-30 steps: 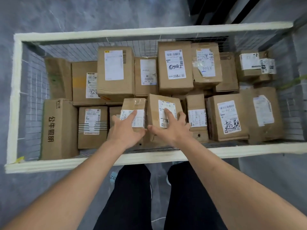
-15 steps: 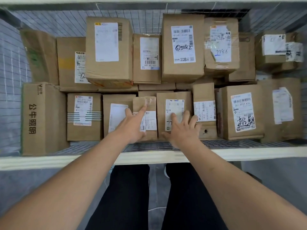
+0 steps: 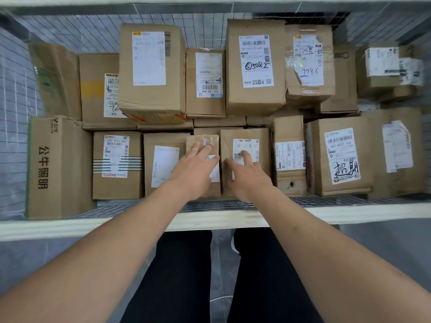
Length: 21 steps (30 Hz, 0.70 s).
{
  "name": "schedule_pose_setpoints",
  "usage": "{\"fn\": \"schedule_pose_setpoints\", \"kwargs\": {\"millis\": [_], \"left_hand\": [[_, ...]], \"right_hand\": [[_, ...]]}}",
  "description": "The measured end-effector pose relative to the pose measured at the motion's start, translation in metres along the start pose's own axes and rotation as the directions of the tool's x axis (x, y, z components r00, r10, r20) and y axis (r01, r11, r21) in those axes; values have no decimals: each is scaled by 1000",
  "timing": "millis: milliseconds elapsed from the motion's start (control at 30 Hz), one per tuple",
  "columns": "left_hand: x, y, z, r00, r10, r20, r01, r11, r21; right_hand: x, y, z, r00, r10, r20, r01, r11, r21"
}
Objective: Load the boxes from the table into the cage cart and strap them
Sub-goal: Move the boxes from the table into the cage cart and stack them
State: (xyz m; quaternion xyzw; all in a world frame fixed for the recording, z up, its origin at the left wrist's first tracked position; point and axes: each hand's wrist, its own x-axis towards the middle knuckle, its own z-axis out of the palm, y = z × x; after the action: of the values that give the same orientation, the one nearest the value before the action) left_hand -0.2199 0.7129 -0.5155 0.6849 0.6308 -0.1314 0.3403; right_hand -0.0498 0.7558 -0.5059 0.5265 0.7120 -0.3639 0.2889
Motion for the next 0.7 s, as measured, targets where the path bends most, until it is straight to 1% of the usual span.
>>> {"fn": "schedule_pose_setpoints", "kwargs": {"millis": [100, 200, 367, 500, 700], "left_hand": [[-9, 2, -19, 999, -5, 34, 5, 1000, -9], [-28, 10, -45, 1000, 10, 19, -11, 1000, 16], [-72, 29, -98, 998, 53, -32, -51, 998, 42], [-111, 41, -147, 992, 96, -87, -87, 990, 108], [-169, 56, -216, 968, 195, -158, -161, 965, 207]], "right_hand": [[-15, -6, -12, 1000, 3, -19, -1, 998, 69], [-39, -13, -30, 995, -26, -92, 32, 997, 71], [-97, -28, -65, 979, -55, -194, 68, 995, 66], [-152, -42, -93, 948, -80, -309, 88, 996, 10], [-235, -72, -131, 913, -42, -406, 62, 997, 38]]}}
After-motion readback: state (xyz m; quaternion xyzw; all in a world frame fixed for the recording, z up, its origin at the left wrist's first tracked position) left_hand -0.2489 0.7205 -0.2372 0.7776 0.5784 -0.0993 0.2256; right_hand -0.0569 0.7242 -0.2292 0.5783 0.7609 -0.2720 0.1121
